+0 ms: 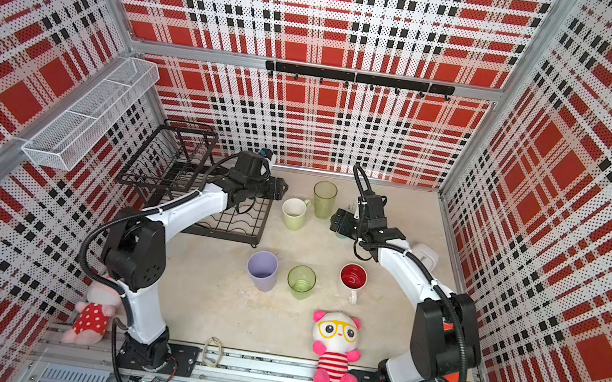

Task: Load cups into a dish rack
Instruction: Pick up the cup from the top-center of the table.

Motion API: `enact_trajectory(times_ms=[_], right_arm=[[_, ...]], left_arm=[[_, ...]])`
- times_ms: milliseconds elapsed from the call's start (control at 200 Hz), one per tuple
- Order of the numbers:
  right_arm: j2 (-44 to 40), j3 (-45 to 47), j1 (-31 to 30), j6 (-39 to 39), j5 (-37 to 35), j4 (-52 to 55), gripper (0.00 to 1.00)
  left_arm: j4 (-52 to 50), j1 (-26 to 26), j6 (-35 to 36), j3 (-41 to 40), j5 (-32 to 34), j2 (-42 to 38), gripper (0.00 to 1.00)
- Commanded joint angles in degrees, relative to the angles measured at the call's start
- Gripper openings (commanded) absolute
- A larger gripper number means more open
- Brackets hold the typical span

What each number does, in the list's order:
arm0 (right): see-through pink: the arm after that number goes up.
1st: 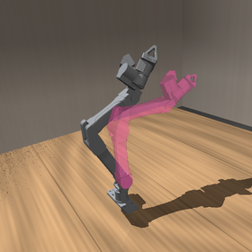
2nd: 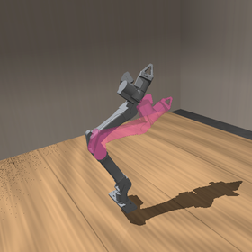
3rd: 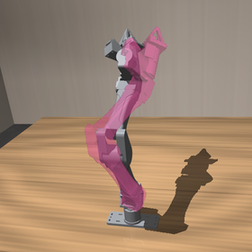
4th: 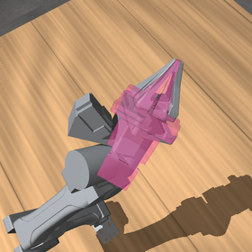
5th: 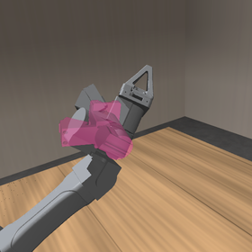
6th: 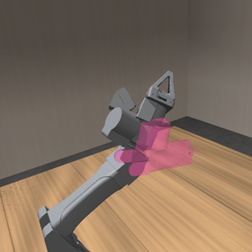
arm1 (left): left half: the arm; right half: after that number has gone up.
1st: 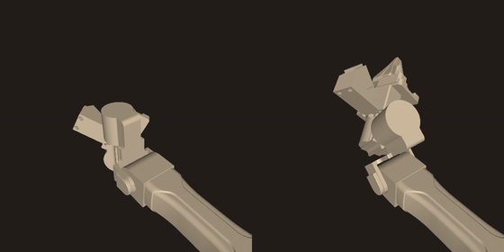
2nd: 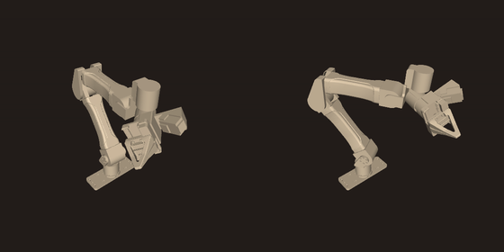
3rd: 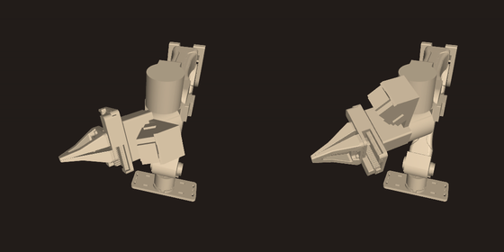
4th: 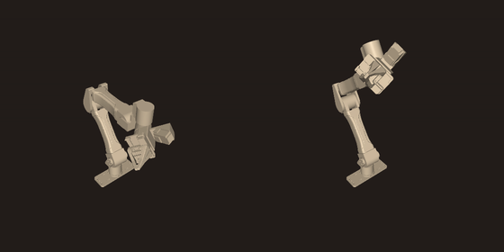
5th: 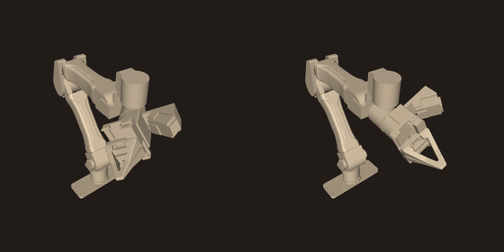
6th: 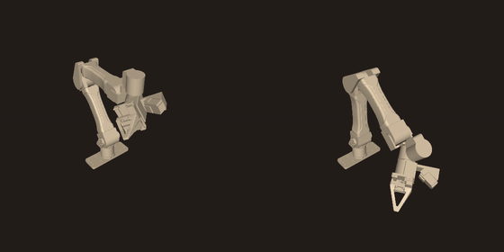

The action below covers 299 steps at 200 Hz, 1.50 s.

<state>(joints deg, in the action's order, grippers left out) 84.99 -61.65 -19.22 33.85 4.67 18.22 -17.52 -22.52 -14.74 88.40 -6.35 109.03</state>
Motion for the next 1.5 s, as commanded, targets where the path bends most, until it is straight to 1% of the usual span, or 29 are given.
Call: enact_trajectory(times_ms=[0, 135, 331, 441, 516, 591, 666, 762, 797, 887, 957, 1017, 1082, 1147, 1308, 1378, 1493], right_arm=[[-3.9, 2.3, 0.0, -1.2, -4.8, 1.9, 0.89], [-4.9, 2.8, 0.1, -1.4, -5.9, 2.9, 0.89], [-5.1, 2.2, 0.1, -1.8, -6.9, 2.8, 0.89], [-4.7, 1.8, 0.0, -1.2, -7.0, 2.7, 0.89], [-4.4, 1.9, 0.1, -0.4, -6.0, 2.0, 0.89], [-4.0, 2.1, 0.1, -0.2, -5.2, 1.7, 0.89], [-4.0, 2.4, 0.0, 0.1, -5.7, 2.1, 0.90], [-4.2, 3.1, 0.1, 0.4, -6.0, 2.0, 0.90], [-4.2, 3.3, 0.0, 0.2, -5.8, 1.9, 0.90], [-4.2, 3.6, 0.1, 0.1, -6.1, 2.1, 0.90], [-4.1, 3.7, 0.1, 0.1, -6.4, 2.3, 0.90], [-3.9, 3.6, 0.0, 0.2, -6.1, 2.3, 0.90], [-3.7, 3.5, 0.0, 0.0, -5.6, 2.3, 0.90], [-3.5, 3.3, 0.1, -0.1, -5.8, 2.8, 0.90], [-3.4, 3.5, 0.0, -0.1, -5.9, 2.9, 0.90], [-3.1, 3.6, 0.1, -0.3, -5.9, 2.9, 0.90], [-2.9, 3.7, 0.1, 0.0, -6.0, 3.0, 0.90]], left_arm=[[-5.8, -0.3, 2.0, 4.8, -1.7, 2.4, 0.69], [-8.3, 0.7, 3.1, 6.5, -1.0, 4.6, 0.70], [-8.9, 0.7, 4.3, 7.0, -2.6, 7.2, 0.68], [-10.0, 0.7, 4.3, 8.5, -3.8, 9.9, 0.65], [-10.0, 0.5, 4.3, 8.8, -3.3, 10.8, 0.63], [-9.7, 0.4, 4.5, 9.4, -4.9, 12.1, 0.63], [-10.1, 0.3, 4.1, 10.9, -7.0, 13.6, 0.59], [-10.3, 0.1, 4.1, 11.5, -7.3, 13.8, 0.58], [-10.3, 0.0, 4.2, 11.4, -6.9, 13.7, 0.56], [-10.4, -0.1, 4.2, 12.3, -6.7, 14.5, 0.48], [-11.2, -0.3, 4.1, 13.1, -6.7, 15.1, 0.46], [-11.7, -0.4, 4.2, 13.4, -6.3, 15.2, 0.42], [-11.7, -0.6, 4.3, 13.4, -6.1, 15.2, 0.39], [-11.9, -0.6, 4.4, 13.5, -6.0, 15.4, 0.32], [-13.0, -0.9, 4.8, 13.8, -4.6, 15.3, 0.31], [-13.1, -1.1, 5.0, 14.0, -4.3, 15.5, 0.25], [-14.3, -1.2, 4.9, 15.2, -4.0, 16.5, 0.24]])
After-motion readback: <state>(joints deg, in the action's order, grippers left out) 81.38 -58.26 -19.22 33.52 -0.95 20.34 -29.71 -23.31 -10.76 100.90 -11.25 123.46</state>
